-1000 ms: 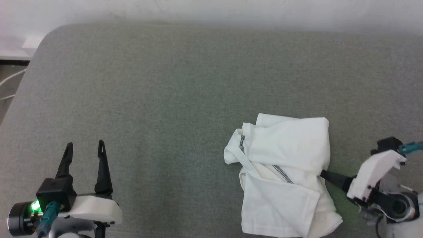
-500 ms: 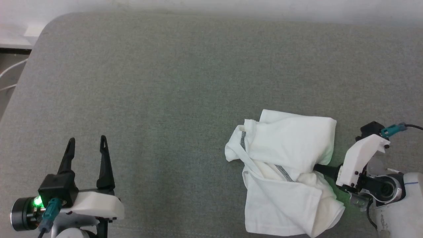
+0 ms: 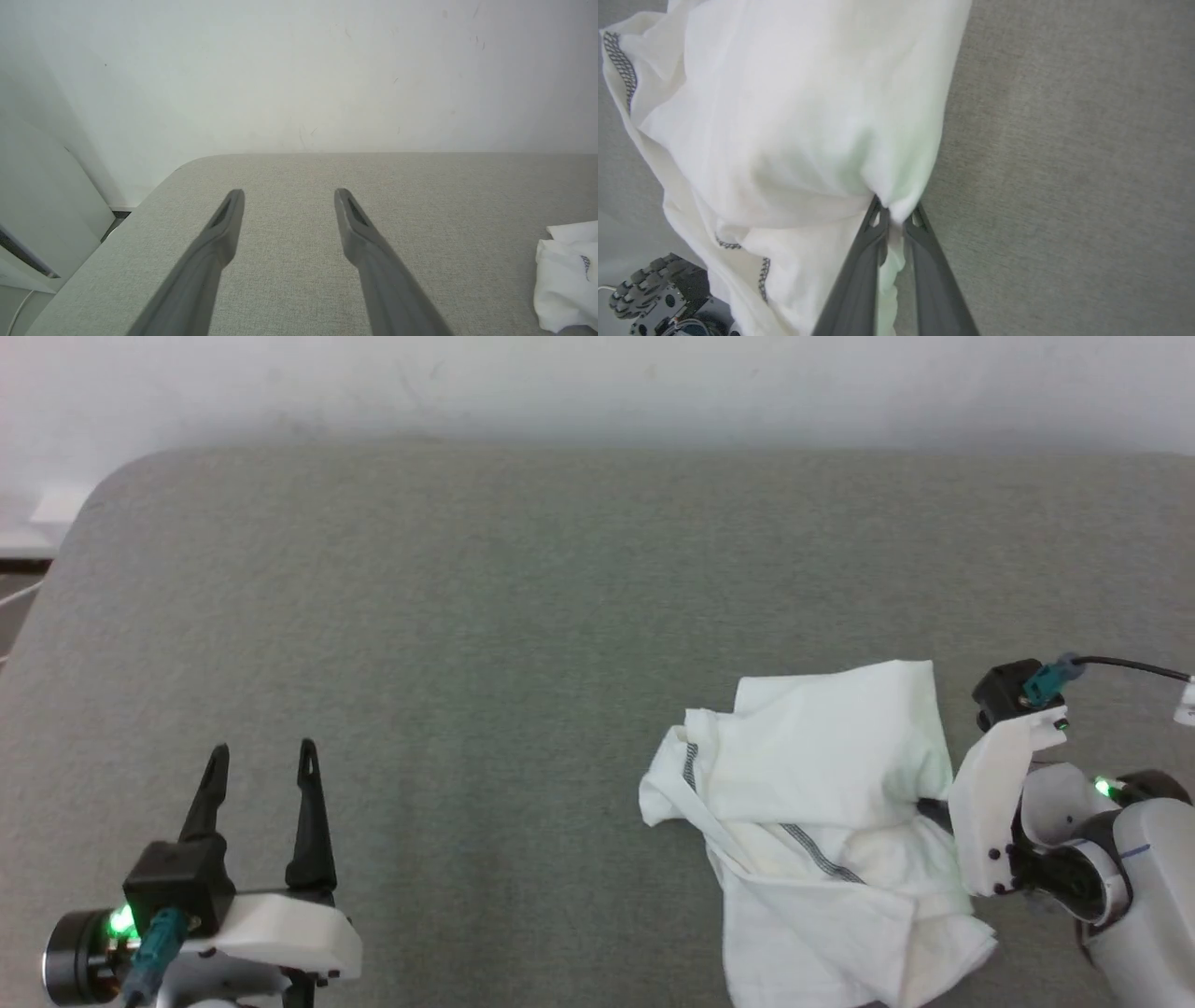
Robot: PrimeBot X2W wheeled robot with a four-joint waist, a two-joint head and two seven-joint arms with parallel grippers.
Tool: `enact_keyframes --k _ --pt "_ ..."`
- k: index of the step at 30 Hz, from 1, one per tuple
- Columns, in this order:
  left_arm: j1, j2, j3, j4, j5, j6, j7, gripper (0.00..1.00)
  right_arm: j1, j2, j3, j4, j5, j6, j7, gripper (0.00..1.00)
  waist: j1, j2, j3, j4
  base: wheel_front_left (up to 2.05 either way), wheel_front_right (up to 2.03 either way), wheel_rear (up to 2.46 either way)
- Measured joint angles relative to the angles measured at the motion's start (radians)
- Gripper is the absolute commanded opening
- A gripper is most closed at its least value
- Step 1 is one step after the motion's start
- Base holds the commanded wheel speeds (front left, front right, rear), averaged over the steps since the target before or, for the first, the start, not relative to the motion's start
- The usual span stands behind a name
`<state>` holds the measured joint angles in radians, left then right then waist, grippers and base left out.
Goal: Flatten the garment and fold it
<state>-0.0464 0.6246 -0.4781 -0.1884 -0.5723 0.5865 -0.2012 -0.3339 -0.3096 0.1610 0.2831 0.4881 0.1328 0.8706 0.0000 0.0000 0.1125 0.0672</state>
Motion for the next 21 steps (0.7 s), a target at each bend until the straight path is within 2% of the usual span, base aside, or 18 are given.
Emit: enact_keyframes --k 6,10,16,21 --pt "0.030 -0.005 -0.003 -0.043 -0.007 0.022 0.009 1.00 -0.046 -0.184 0.197 -0.078 0.003 0.000 0.015 0.00 0.0000 0.0000 -0.004 -0.083 0.00 0.00 0.00" --pt "0.028 -0.007 -0.001 -0.089 -0.008 0.028 0.017 1.00 -0.126 -0.275 0.269 -0.073 0.004 0.000 -0.032 0.00 -0.0001 0.0000 0.014 -0.150 0.00 0.00 0.00" --pt "-0.029 0.001 -0.001 -0.155 0.004 0.030 0.038 1.00 -0.249 -0.330 0.299 0.026 -0.020 0.000 -0.155 0.00 0.0001 0.0000 0.099 -0.230 0.00 0.00 0.00" --pt "-0.104 0.022 -0.011 -0.202 0.031 0.014 0.069 1.00 -0.313 -0.335 0.242 0.151 -0.066 0.000 -0.270 0.00 0.0002 0.0000 0.204 -0.275 0.00 0.00 0.00"
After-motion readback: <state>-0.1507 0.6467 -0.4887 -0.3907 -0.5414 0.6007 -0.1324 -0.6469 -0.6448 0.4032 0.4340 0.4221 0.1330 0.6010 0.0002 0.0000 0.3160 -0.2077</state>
